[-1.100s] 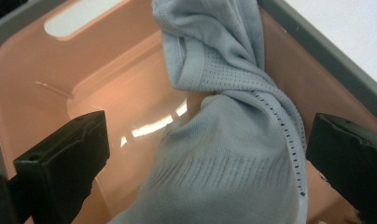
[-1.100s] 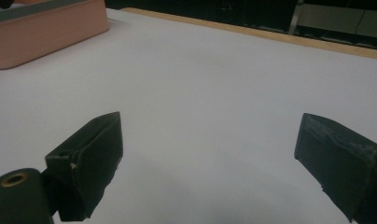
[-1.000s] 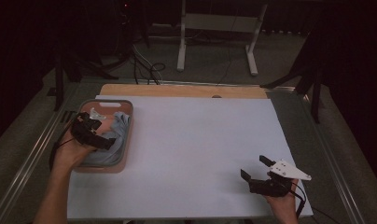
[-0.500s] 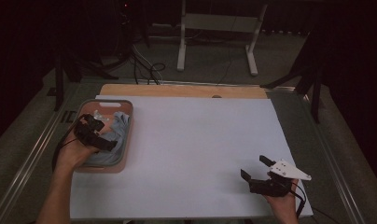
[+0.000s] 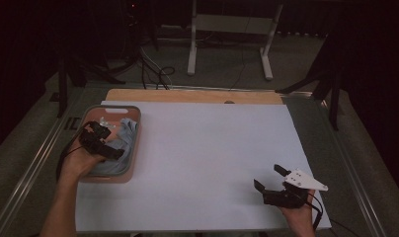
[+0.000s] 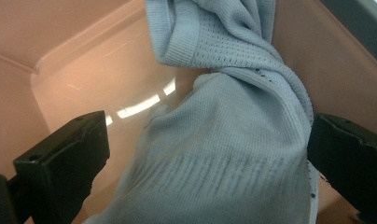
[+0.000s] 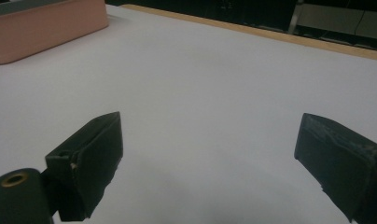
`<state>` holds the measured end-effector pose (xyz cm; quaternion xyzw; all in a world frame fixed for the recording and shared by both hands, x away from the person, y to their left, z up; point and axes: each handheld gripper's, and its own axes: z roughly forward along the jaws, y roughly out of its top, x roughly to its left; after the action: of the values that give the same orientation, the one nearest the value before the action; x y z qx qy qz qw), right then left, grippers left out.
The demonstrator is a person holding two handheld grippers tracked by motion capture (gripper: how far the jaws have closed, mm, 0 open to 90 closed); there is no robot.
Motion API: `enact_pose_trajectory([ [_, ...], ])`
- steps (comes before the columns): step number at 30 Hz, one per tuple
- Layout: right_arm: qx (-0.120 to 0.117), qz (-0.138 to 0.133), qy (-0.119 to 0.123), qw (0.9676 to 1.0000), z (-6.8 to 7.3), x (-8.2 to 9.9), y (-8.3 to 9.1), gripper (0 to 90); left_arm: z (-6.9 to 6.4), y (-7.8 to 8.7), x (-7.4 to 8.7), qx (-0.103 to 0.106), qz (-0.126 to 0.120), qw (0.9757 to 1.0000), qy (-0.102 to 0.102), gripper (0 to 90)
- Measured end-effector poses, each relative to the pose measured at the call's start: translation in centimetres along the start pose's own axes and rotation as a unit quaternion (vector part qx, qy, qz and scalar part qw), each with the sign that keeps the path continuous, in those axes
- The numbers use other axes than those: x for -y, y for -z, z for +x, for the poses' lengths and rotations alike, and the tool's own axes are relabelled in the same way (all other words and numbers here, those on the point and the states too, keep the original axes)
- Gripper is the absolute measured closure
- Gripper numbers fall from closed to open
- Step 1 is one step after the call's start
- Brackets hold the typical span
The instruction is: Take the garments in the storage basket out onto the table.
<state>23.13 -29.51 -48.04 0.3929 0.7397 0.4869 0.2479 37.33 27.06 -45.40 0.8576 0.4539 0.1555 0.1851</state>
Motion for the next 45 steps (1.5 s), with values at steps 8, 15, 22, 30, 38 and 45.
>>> enact_pose_trajectory([
  [8,0.000,0.000,-0.003,1.0000,0.0,0.0,0.0,7.5,0.3,-0.1,0.0,0.004,0.005,1.0000,0.006,0.5],
  [15,0.001,0.000,-0.003,1.0000,0.0,0.0,-0.1,7.5,0.4,-0.3,-0.1,0.008,0.010,0.9999,0.007,0.5],
  [22,0.000,0.001,-0.004,1.0000,0.0,0.0,0.0,7.6,0.4,-0.7,-0.3,0.011,0.026,0.9996,0.009,0.5],
  [30,0.002,0.001,-0.003,1.0000,0.0,0.0,0.0,7.6,0.4,-1.2,-0.6,0.017,0.037,0.9991,0.011,1.0],
  [38,0.002,0.002,-0.003,1.0000,0.0,0.0,0.0,7.5,0.4,-2.0,-0.9,0.021,0.053,0.9983,0.013,1.2],
  [45,0.002,0.001,-0.003,1.0000,-0.1,0.0,0.0,7.5,0.5,-2.5,-1.0,0.026,0.062,0.9975,0.023,1.3],
])
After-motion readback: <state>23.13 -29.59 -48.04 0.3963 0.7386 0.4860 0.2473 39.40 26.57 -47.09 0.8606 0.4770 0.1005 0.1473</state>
